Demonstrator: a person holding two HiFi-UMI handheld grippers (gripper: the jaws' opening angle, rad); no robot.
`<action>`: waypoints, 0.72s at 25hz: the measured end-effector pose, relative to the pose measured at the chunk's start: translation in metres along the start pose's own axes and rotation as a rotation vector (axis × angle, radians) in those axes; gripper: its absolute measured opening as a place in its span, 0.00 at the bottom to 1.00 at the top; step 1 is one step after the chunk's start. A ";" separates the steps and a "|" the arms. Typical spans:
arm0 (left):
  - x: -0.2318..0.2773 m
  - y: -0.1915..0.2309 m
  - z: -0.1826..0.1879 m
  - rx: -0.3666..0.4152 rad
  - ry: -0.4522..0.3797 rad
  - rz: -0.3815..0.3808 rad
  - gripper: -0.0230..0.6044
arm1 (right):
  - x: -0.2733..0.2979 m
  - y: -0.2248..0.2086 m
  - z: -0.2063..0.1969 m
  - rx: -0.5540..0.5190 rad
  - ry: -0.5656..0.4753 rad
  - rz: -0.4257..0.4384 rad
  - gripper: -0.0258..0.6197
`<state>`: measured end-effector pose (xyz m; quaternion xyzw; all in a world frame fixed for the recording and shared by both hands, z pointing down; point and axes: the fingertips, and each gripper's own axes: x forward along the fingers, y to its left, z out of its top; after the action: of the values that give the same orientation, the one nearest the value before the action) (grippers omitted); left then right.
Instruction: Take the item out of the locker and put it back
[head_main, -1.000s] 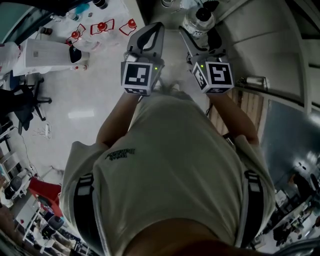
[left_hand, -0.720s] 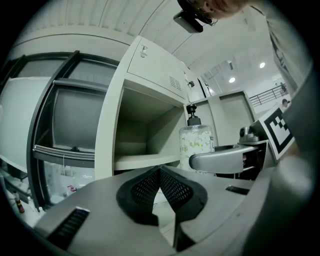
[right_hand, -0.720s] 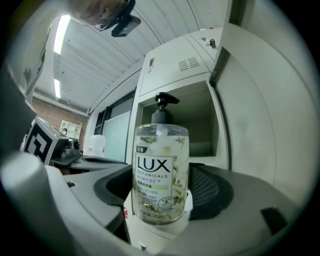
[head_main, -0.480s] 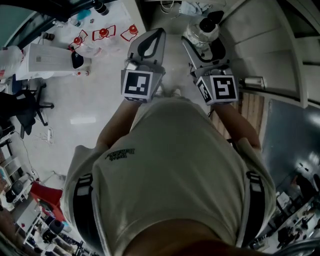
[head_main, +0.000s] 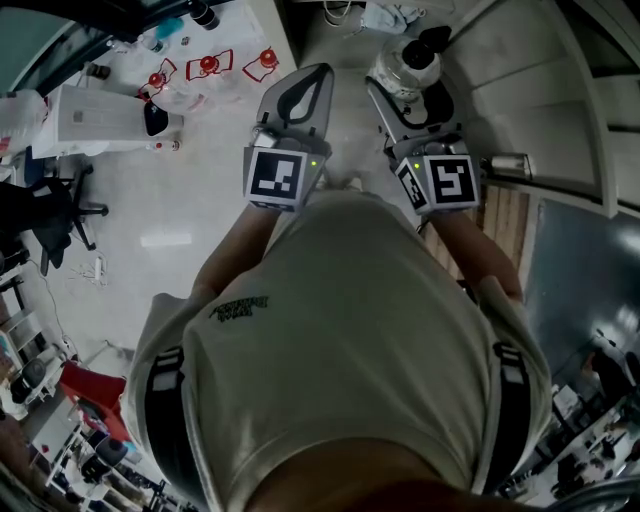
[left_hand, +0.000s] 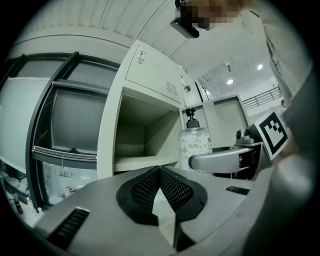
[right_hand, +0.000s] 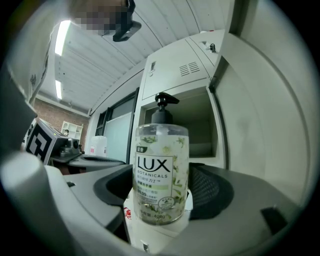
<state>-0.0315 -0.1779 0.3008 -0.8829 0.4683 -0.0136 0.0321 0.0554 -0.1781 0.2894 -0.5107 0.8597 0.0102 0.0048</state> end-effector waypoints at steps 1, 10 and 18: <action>-0.001 -0.001 0.000 -0.005 0.001 -0.001 0.06 | 0.000 0.001 0.002 0.002 -0.007 0.001 0.57; -0.002 -0.003 0.000 -0.042 0.004 -0.010 0.06 | 0.001 0.001 0.001 0.000 -0.003 0.001 0.57; -0.002 0.000 -0.001 -0.023 0.007 -0.015 0.06 | 0.002 0.004 0.011 -0.004 -0.032 -0.001 0.57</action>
<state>-0.0325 -0.1764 0.3016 -0.8867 0.4618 -0.0116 0.0202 0.0510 -0.1779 0.2787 -0.5108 0.8593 0.0201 0.0177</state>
